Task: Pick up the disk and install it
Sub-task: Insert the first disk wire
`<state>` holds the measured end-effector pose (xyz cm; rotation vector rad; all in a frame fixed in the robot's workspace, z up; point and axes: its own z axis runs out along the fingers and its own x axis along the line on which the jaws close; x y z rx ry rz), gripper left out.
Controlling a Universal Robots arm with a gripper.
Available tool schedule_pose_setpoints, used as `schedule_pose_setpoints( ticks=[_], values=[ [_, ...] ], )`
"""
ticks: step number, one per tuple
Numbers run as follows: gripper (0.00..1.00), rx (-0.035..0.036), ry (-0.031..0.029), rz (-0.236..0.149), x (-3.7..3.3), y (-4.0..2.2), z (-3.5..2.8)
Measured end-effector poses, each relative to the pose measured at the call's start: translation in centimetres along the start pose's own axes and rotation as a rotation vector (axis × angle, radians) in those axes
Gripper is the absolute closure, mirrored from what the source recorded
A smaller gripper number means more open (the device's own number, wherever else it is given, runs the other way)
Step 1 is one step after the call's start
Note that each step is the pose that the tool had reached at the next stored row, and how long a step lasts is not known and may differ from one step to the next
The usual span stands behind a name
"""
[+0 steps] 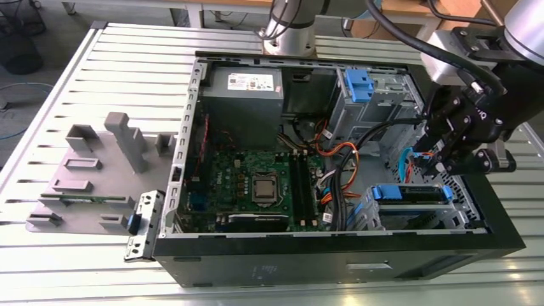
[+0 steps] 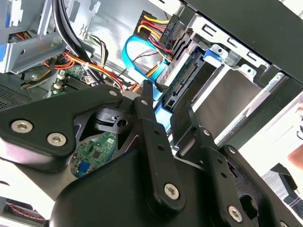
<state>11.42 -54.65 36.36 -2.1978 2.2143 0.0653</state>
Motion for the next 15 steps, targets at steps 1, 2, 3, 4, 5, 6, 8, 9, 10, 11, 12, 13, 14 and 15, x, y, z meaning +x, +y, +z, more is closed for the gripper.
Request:
schedule_pose_setpoints(
  ticks=[1, 2, 3, 4, 5, 6, 8, 9, 10, 11, 12, 13, 14, 15],
  values=[
    [0.58, 0.0000, 0.0001, 0.000, 0.00, 0.00, 0.08],
    [0.58, 0.0000, 0.0001, 0.000, 0.01, 0.00, 0.15],
    [0.58, 0.0000, 0.0003, 0.000, 0.01, 0.00, 0.18],
    [0.58, 0.0000, 0.0004, 0.000, 0.01, 0.00, 0.19],
    [0.58, 0.0000, 0.0001, 0.000, 0.01, -0.01, 0.26],
    [0.58, 0.0000, 0.0001, 0.000, 0.01, -0.01, 0.29],
    [0.58, 0.0000, 0.0002, 0.000, 0.01, -0.01, 0.29],
    [0.58, 0.0000, 0.0000, 0.000, 0.02, -0.03, 0.31],
    [0.58, 0.0000, -0.0002, 0.000, 0.02, -0.10, 0.32],
    [0.58, -0.0001, -0.0002, 0.000, 0.01, -0.18, 0.32],
    [0.58, -0.0001, -0.0001, 0.000, 0.01, -0.25, 0.32],
    [0.58, -0.0001, 0.0001, 0.000, 0.01, -0.25, 0.32],
    [0.58, -0.0001, 0.0001, 0.000, 0.03, -0.26, 0.33],
    [0.58, -0.0001, -0.0001, 0.000, 0.06, -0.26, 0.38]
  ],
)
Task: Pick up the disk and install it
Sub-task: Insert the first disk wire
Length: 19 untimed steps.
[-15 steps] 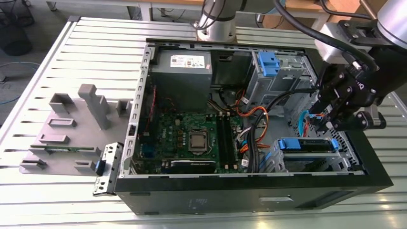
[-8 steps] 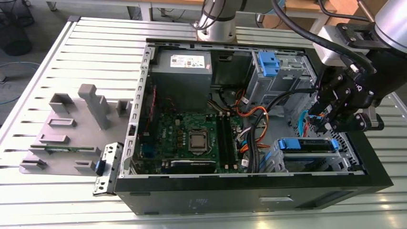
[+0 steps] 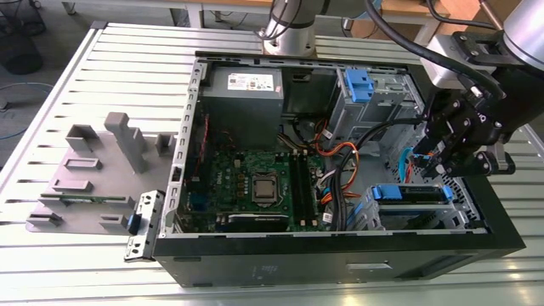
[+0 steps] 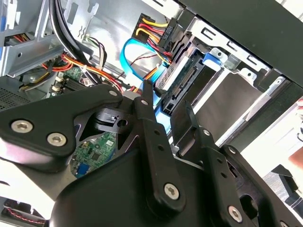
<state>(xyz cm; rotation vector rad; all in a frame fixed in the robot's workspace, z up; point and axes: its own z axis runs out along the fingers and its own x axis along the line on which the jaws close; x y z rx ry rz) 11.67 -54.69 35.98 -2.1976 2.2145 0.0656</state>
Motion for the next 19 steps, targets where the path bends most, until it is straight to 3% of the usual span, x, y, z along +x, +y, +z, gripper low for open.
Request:
schedule_pose_setpoints(
  ticks=[13, 15, 19],
  values=[
    [0.59, 0.0000, 0.0009, 0.000, 0.07, -0.01, 0.27],
    [0.71, -0.0001, 0.0009, 0.000, 0.07, -0.01, 0.27],
    [0.83, 0.0000, 0.0008, 0.000, 0.07, -0.01, 0.28]
  ],
)
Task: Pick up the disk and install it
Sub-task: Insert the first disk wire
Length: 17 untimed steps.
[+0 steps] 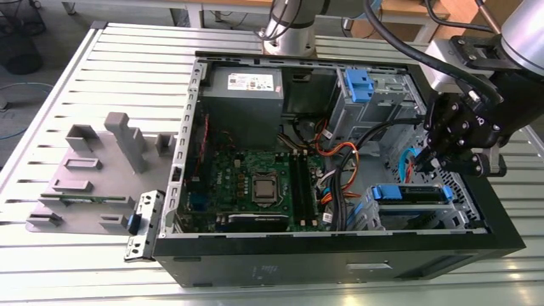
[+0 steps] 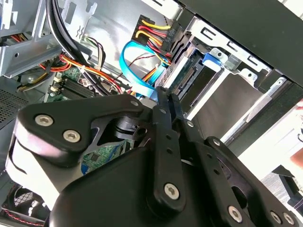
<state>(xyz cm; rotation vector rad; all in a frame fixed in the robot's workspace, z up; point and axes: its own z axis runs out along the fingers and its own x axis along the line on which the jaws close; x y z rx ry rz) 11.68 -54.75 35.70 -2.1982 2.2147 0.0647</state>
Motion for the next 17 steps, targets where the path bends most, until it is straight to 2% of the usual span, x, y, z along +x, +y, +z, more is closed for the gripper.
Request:
schedule_pose_setpoints(
  ticks=[9, 17],
  values=[
    [0.84, 0.0000, -0.0001, 0.000, 0.01, 0.00, 0.01],
    [0.84, 0.0000, 0.0000, 0.000, 0.62, 0.00, 0.01]
  ],
)
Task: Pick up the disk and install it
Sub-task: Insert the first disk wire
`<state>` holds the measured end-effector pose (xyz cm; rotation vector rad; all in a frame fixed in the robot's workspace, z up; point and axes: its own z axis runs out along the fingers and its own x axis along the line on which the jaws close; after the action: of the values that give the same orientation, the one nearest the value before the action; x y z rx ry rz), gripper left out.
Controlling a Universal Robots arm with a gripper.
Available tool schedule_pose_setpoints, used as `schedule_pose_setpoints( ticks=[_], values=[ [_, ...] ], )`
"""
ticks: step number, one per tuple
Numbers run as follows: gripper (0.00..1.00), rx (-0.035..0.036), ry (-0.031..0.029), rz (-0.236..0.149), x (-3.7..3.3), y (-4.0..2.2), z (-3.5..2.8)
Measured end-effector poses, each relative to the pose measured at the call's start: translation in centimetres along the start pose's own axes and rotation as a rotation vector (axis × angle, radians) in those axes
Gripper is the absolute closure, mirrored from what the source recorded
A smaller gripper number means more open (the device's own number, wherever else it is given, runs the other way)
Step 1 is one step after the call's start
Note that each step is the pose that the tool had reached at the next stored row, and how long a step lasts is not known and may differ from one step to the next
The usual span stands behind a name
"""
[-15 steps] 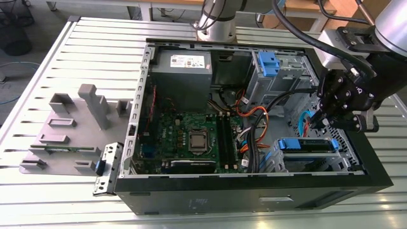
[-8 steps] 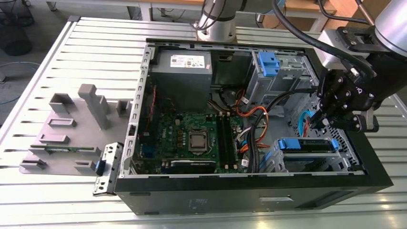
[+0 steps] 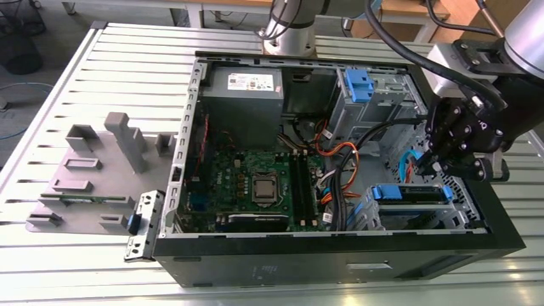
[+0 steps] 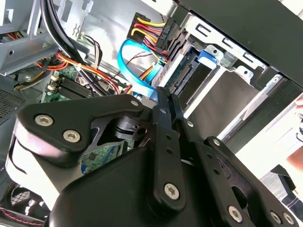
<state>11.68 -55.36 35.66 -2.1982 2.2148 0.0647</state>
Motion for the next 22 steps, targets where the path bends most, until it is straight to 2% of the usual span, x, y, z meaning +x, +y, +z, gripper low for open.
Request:
schedule_pose_setpoints(
  ticks=[7, 14, 18, 22],
  values=[
    [0.84, 0.0000, 0.0000, 0.000, 0.27, -0.01, 0.14],
    [0.84, 0.0000, 0.0002, 0.000, 0.49, -0.01, 0.63],
    [0.84, 0.0000, -0.0003, 0.000, 0.49, -0.02, 0.70],
    [0.84, 0.0020, -0.0001, 0.000, 0.59, 0.01, 0.97]
  ],
)
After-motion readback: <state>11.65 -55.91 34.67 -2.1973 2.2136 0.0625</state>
